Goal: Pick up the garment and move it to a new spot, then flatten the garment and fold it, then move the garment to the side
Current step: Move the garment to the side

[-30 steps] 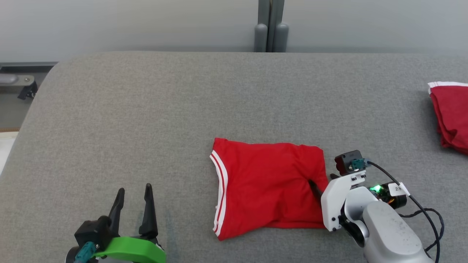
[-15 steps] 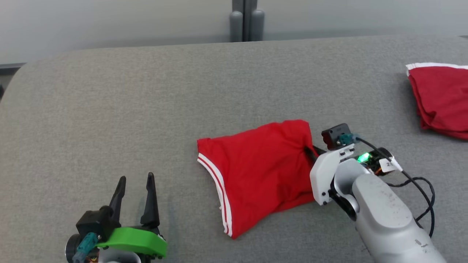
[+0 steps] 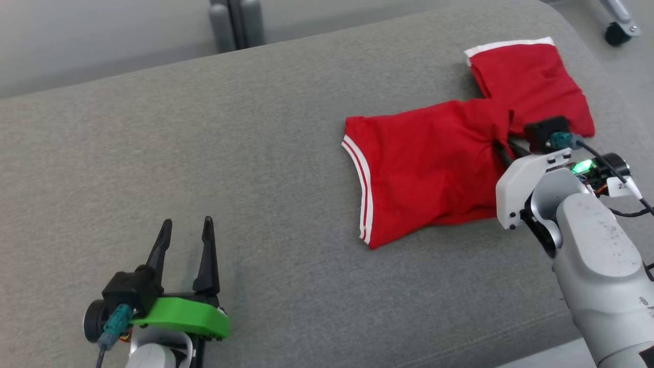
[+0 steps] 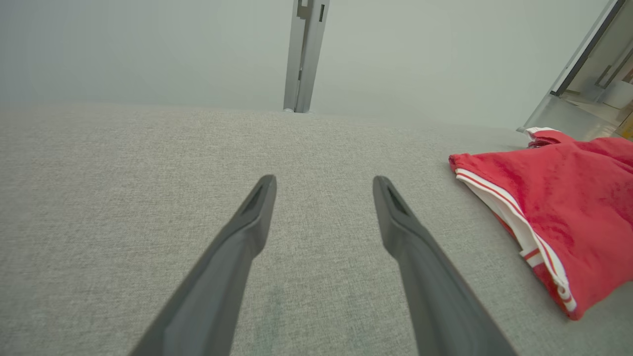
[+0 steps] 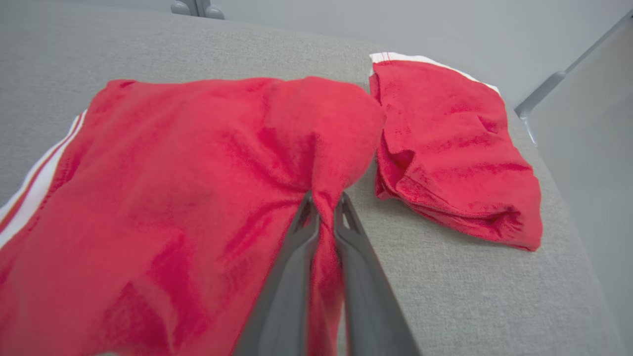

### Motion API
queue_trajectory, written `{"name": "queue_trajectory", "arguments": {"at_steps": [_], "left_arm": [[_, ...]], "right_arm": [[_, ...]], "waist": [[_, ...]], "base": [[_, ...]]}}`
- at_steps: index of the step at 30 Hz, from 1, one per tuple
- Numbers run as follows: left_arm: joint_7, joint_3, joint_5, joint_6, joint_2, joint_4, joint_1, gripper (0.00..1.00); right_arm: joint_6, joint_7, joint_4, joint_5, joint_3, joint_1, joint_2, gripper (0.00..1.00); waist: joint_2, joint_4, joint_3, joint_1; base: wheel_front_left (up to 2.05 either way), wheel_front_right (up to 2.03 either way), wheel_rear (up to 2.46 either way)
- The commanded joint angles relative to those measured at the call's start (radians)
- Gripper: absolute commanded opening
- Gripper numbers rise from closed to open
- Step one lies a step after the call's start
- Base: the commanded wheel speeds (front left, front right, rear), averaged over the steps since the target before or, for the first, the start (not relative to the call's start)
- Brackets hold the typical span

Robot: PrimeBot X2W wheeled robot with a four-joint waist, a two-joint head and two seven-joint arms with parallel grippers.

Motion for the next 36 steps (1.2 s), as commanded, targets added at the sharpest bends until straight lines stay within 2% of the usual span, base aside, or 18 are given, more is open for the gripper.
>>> {"name": "queue_trajectory", "arguments": {"at_steps": [1, 6, 11, 17, 22, 27, 36], "left_arm": [[0.0, -0.001, 0.008, -0.002, 0.011, 0.003, -0.022, 1.0], [0.007, -0.015, 0.016, -0.007, 0.026, 0.007, -0.044, 1.0], [0.011, -0.024, 0.015, -0.007, 0.031, 0.012, -0.054, 1.0], [0.011, -0.042, 0.009, -0.01, 0.028, 0.025, -0.059, 1.0], [0.009, -0.05, 0.002, -0.008, 0.025, 0.032, -0.066, 1.0], [0.007, -0.063, 0.001, -0.009, 0.02, 0.034, -0.074, 1.0], [0.003, -0.091, 0.012, -0.011, 0.019, 0.023, -0.102, 1.0]], "right_arm": [[-0.002, -0.008, -0.014, 0.0, -0.006, -0.018, -0.001, 0.0], [-0.002, 0.0, -0.047, 0.003, -0.006, -0.037, -0.021, 0.0], [-0.002, 0.011, -0.071, 0.006, 0.011, -0.051, -0.03, 0.0], [-0.002, 0.014, -0.099, 0.013, 0.047, -0.088, -0.032, 0.0], [-0.002, 0.047, -0.119, 0.014, 0.074, -0.166, -0.066, 0.0], [-0.002, 0.093, -0.111, 0.006, 0.072, -0.255, -0.143, 0.0], [-0.002, 0.141, -0.004, 0.033, 0.032, -0.364, -0.332, 0.0]], "waist": [[0.0, -0.114, 0.065, 0.0], [0.0, -0.169, 0.092, 0.0], [0.0, -0.188, 0.101, 0.0], [0.0, -0.173, 0.097, 0.0], [0.0, -0.131, 0.101, 0.0], [0.0, -0.074, 0.122, 0.0], [0.0, 0.028, 0.194, 0.0]], "base": [[0.0, 0.0, 0.0], [0.0, 0.0, 0.0], [0.0, 0.0, 0.0], [0.0, 0.0, 0.0], [0.0, 0.0, 0.0], [0.0, 0.0, 0.0], [0.0, 0.0, 0.0]]}}
